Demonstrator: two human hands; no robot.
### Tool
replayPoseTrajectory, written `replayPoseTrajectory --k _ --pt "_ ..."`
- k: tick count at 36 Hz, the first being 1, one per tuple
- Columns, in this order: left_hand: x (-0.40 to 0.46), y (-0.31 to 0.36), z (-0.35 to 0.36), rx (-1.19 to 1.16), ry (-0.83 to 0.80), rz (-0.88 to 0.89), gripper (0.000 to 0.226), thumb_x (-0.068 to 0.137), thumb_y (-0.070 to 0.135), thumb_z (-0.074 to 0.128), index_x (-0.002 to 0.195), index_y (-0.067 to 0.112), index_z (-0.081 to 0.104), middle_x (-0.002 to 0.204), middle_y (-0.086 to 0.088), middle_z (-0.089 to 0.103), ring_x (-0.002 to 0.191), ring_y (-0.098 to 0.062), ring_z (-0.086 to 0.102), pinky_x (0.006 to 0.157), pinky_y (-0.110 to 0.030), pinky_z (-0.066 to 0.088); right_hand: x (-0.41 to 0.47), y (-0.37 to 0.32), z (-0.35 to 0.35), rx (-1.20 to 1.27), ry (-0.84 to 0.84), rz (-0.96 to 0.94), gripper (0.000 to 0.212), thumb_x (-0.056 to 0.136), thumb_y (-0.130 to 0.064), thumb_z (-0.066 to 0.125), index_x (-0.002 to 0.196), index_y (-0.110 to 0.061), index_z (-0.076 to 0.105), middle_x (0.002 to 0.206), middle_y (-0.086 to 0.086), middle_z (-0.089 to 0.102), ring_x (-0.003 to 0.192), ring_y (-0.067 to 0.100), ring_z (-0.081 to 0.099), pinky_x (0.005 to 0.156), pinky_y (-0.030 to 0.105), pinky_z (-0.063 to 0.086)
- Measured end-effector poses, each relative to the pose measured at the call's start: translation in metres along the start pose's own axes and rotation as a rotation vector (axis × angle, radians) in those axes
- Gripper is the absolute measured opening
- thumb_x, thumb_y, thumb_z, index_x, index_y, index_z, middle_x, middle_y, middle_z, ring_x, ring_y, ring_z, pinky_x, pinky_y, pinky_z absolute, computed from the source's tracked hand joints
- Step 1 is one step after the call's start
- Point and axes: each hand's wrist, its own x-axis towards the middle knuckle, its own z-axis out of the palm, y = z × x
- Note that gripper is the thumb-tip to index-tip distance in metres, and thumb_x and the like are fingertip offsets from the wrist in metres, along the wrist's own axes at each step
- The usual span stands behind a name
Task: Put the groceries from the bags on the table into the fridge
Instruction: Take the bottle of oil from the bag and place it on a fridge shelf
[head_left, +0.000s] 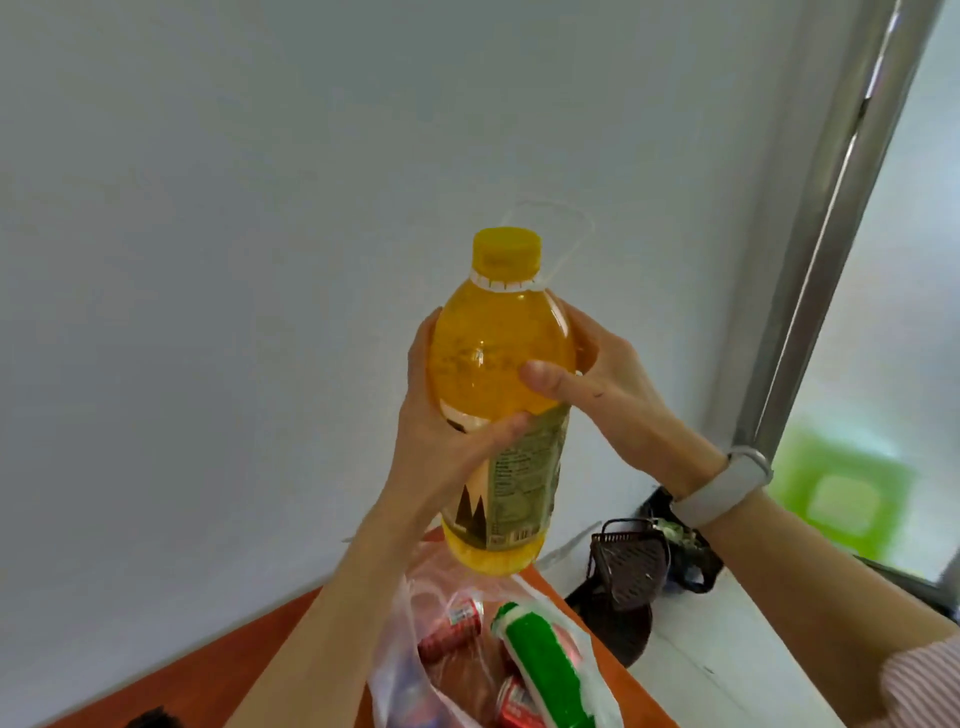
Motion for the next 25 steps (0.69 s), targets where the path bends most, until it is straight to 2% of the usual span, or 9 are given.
replayPoseTrajectory --k 3,5,7,10,14,17,19,23,25 --pt "0.005 0.026 0.019 -0.015 -0.001 0.036 0.099 0.055 0.058 0.075 0.137 0.032 0.026 0.131 0.011 0.049 0.116 -0.009 0.055 0.087 -0.029 0.053 -0.008 -0.028 -0.019 -0.041 0.046 -0.023 0.067 0.045 -0.081 0.059 0.104 -0.05 0.051 0.096 -0.025 0.064 0.092 -0.008 0.061 0.068 0.011 0.05" --pt "-0.002 0.04 0.037 -0.04 0.037 0.035 0.095 0.055 0.056 0.071 0.136 0.03 0.029 0.13 0.007 0.05 0.113 -0.01 0.056 0.085 -0.026 0.054 -0.02 -0.04 -0.033 -0.087 0.03 -0.022 0.076 0.053 -0.082 0.052 0.119 -0.043 0.048 0.108 -0.022 0.06 0.096 -0.009 0.06 0.072 0.011 0.05" --pt "-0.014 0.049 0.058 -0.101 0.082 0.003 0.094 0.054 0.057 0.069 0.135 0.026 0.034 0.127 0.004 0.053 0.108 -0.01 0.059 0.082 -0.025 0.054 -0.039 -0.044 -0.05 -0.128 -0.002 0.014 0.089 0.063 -0.08 0.048 0.137 -0.032 0.038 0.124 -0.013 0.056 0.108 -0.003 0.058 0.083 0.018 0.052" --pt "-0.039 0.058 0.093 -0.274 0.122 -0.162 0.087 0.056 0.051 0.075 0.131 0.023 0.042 0.12 -0.002 0.059 0.1 -0.018 0.064 0.078 -0.032 0.057 -0.087 -0.037 -0.073 -0.16 -0.02 0.109 0.095 0.069 -0.075 0.05 0.146 -0.03 0.019 0.135 -0.015 0.047 0.117 -0.003 0.05 0.097 0.023 0.047" --pt "-0.079 0.073 0.146 -0.56 0.078 -0.444 0.067 0.065 0.042 0.069 0.123 0.014 0.05 0.112 -0.015 0.064 0.09 -0.028 0.066 0.073 -0.041 0.056 -0.183 -0.021 -0.102 -0.017 -0.028 0.299 0.113 0.053 -0.069 0.072 0.144 -0.037 0.013 0.13 0.0 0.053 0.111 0.016 0.06 0.087 0.039 0.054" --pt "-0.111 0.087 0.19 -0.556 -0.047 -0.483 0.078 0.058 0.049 0.079 0.123 0.018 0.05 0.112 -0.011 0.065 0.093 -0.029 0.067 0.079 -0.047 0.056 -0.254 -0.022 -0.125 0.03 0.031 0.391 0.111 0.05 -0.063 0.078 0.139 -0.04 0.016 0.124 0.004 0.058 0.11 0.022 0.061 0.086 0.043 0.054" --pt "-0.134 0.103 0.222 -0.557 -0.155 -0.483 0.084 0.056 0.051 0.081 0.126 0.019 0.048 0.112 -0.008 0.065 0.093 -0.025 0.068 0.078 -0.044 0.057 -0.299 -0.028 -0.139 0.006 0.138 0.41 0.111 0.05 -0.06 0.08 0.139 -0.037 0.016 0.123 0.004 0.059 0.11 0.022 0.061 0.087 0.044 0.053" --pt "-0.187 0.146 0.291 -0.548 -0.401 -0.508 0.088 0.056 0.047 0.08 0.127 0.023 0.034 0.114 -0.005 0.06 0.095 -0.023 0.066 0.08 -0.041 0.056 -0.388 -0.054 -0.161 -0.003 0.431 0.412 0.098 0.046 -0.069 0.075 0.127 -0.032 0.033 0.109 -0.008 0.065 0.097 0.008 0.066 0.072 0.019 0.054" --pt "-0.213 0.169 0.326 -0.555 -0.545 -0.518 0.087 0.053 0.048 0.074 0.123 0.025 0.028 0.115 -0.006 0.057 0.095 -0.024 0.065 0.079 -0.041 0.056 -0.433 -0.065 -0.174 0.01 0.571 0.405 0.093 0.045 -0.069 0.074 0.122 -0.032 0.038 0.105 -0.009 0.066 0.096 0.009 0.066 0.071 0.018 0.053"
